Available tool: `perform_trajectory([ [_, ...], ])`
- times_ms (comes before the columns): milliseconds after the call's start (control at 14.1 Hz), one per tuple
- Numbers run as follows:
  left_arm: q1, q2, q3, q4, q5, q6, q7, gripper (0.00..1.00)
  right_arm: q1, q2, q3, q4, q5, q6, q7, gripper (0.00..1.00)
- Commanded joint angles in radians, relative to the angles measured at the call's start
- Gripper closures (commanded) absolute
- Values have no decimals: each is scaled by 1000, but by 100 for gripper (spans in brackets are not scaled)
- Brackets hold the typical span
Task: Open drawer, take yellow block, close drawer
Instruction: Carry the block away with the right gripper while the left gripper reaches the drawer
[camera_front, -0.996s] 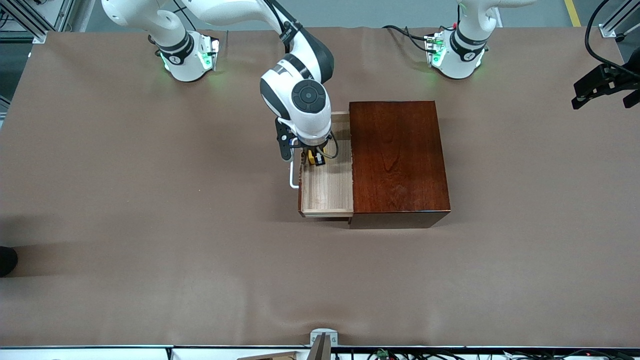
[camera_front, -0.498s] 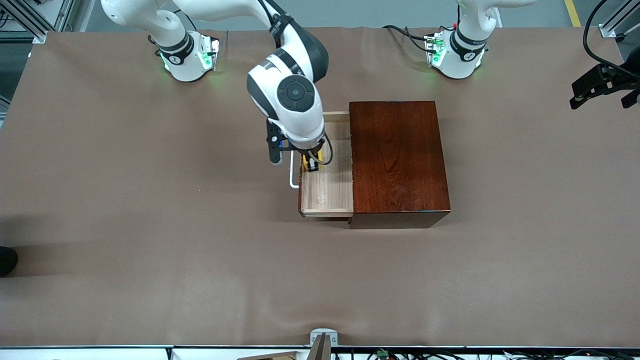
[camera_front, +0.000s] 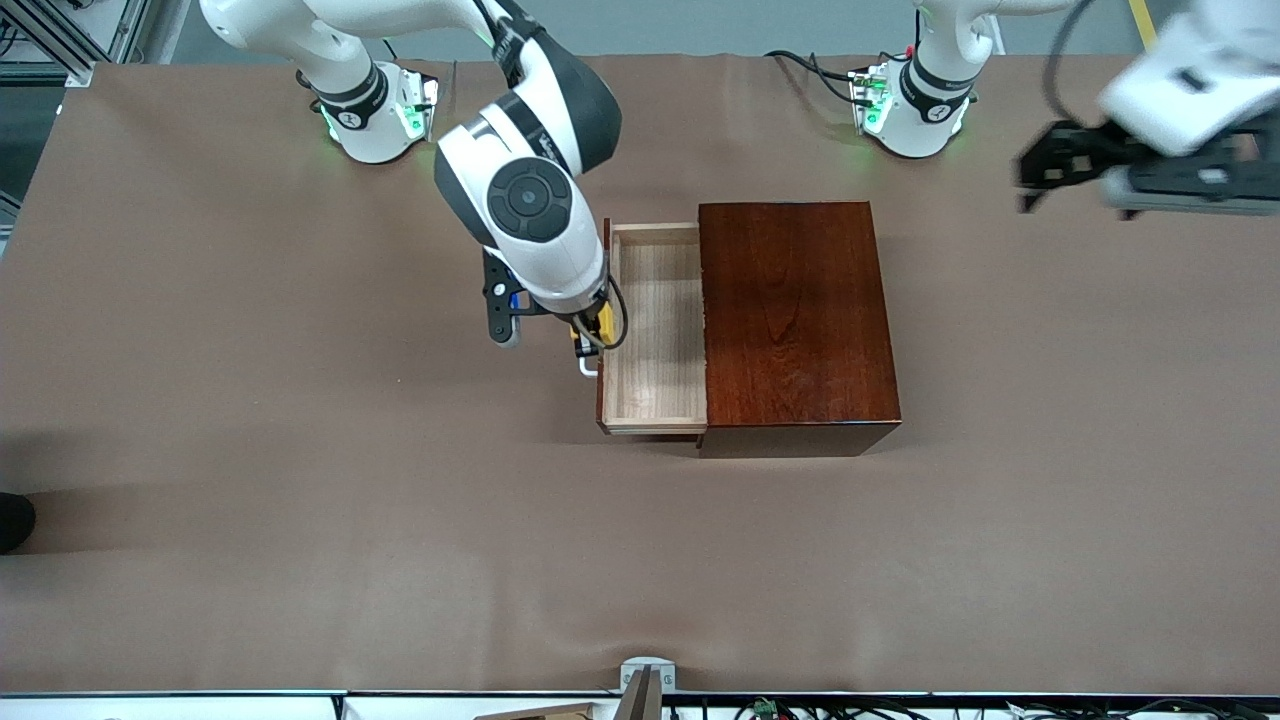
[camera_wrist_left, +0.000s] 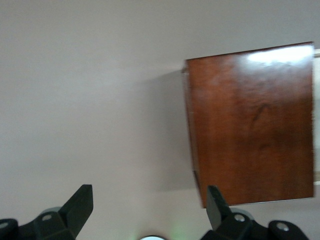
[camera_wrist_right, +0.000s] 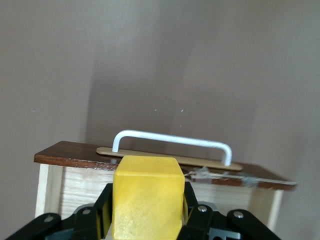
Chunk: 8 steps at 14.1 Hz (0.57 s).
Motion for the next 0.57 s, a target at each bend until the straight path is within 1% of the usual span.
perform_trajectory([
  [0, -4, 125, -158, 75, -14, 35, -214, 0, -49, -48, 10, -13, 10, -57, -112, 100],
  [142, -7, 196, -255, 86, -12, 127, -389, 0, -85, -80, 10, -28, 10, -100, -224, 100],
  [213, -9, 230, -295, 86, -12, 175, -458, 0, -109, -95, 10, -33, 10, -124, -273, 100],
  [285, -32, 263, -320, 88, -12, 219, -536, 0, -134, -112, 10, -42, 10, -144, -319, 100],
  [427, -139, 337, -317, 97, 0, 335, -737, 0, -180, -141, 10, -76, 10, -161, -413, 100],
  [498, -189, 386, -314, 121, 20, 380, -826, 0, -210, -160, 10, -97, 10, -169, -470, 100],
])
